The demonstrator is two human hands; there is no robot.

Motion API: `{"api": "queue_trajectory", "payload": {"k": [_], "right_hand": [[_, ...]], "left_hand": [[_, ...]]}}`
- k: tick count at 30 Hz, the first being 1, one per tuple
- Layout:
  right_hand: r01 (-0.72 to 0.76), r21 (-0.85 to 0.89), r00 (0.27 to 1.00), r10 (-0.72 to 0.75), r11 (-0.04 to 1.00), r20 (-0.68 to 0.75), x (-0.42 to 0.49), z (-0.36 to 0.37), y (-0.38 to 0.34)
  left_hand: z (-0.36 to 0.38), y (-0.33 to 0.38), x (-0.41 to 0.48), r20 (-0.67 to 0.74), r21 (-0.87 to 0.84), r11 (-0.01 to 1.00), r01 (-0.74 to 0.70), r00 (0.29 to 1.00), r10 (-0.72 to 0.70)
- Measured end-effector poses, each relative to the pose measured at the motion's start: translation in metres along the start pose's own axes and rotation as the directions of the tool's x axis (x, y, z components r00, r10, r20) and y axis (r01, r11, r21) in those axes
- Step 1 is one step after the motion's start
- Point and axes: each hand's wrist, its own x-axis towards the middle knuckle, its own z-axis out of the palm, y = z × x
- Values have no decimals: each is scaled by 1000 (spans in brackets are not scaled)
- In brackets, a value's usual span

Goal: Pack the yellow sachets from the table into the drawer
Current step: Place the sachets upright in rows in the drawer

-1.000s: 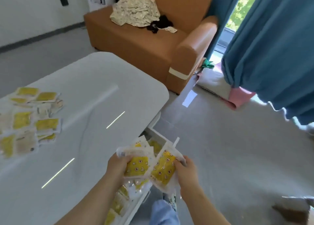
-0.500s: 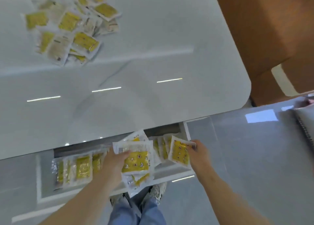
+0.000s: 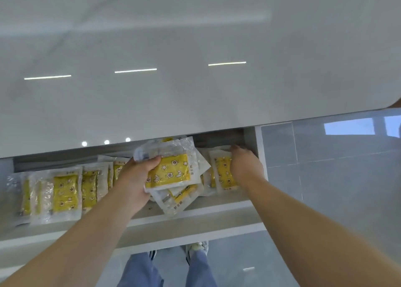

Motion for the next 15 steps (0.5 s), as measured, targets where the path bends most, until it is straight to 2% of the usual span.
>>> {"api": "queue_trajectory", "payload": {"k": [4, 6, 7, 8, 9, 10, 11, 12, 13, 15], "right_hand": [[84, -370, 995, -97, 925, -16, -5, 11, -2], [136, -405, 986, -164, 904, -33, -11, 15, -6], [174, -347, 977, -207, 921, -58, -15, 18, -10], [205, -204, 969, -227, 957, -95, -19, 19, -16], [199, 112, 977, -187, 974, -104, -26, 18, -23], [137, 459, 990, -131, 878, -44, -32, 13, -31], [-8, 755, 990, -100, 655, 97, -38, 8, -41], [-146, 864, 968, -109, 481, 224, -41, 8, -46], [-193, 883, 942, -172, 428, 289, -46, 6, -51], [-79, 822, 930, -255, 564, 265, -50, 9, -56]], "left_hand": [[-3, -1, 7, -15, 11, 1000, -28, 999, 28], [-4, -2, 4, -12, 26, 999, -45, 999, 45], [-4, -2, 3, -6, 21, 999, -50, 999, 50], [-5, -2, 1, 4, 5, 999, -52, 999, 52], [-5, -3, 0, 11, -9, 999, -51, 999, 51], [-6, -3, -2, 18, -23, 998, -50, 999, 51], [-5, -4, -3, 19, -31, 998, -48, 999, 49], [-5, -5, -5, 22, -41, 998, -54, 998, 55], [-4, -7, -7, 27, -43, 997, -67, 997, 68], [-3, -8, -13, 43, -12, 995, -97, 994, 98]]}}
